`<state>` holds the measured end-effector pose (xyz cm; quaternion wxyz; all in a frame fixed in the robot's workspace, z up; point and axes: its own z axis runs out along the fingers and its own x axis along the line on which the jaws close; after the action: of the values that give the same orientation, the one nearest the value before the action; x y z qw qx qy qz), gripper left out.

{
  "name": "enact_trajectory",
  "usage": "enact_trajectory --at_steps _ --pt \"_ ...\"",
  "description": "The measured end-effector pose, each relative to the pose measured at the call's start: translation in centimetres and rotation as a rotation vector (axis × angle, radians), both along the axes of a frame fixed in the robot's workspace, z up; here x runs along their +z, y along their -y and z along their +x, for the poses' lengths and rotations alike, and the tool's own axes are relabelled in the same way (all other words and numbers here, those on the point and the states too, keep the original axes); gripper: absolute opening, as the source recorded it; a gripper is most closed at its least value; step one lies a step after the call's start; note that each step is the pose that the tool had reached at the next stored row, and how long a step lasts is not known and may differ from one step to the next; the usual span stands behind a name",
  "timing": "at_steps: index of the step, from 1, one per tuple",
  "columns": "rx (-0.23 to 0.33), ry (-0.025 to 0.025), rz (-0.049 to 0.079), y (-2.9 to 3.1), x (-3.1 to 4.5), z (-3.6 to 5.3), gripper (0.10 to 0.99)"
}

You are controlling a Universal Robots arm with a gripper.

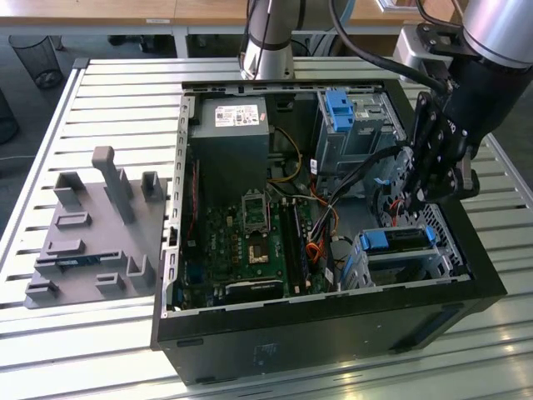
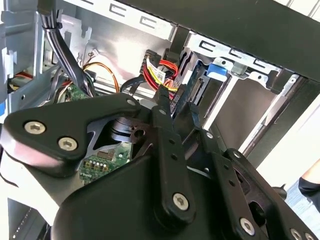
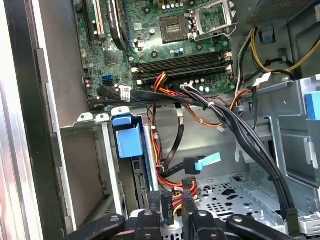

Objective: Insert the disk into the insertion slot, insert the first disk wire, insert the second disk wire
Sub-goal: 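Insert the first disk wire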

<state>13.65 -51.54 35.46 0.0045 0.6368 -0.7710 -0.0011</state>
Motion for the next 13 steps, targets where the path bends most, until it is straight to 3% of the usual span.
enact_trajectory --at_steps 5,10,13 --pt "-0.010 0.0000 -0.006 -0.13 -0.15 0.23 0.310" --pt "-0.018 0.0001 -0.031 -0.14 -0.44 0.25 0.310" --pt "-0.021 0.0001 -0.035 -0.16 -0.55 0.24 0.310"
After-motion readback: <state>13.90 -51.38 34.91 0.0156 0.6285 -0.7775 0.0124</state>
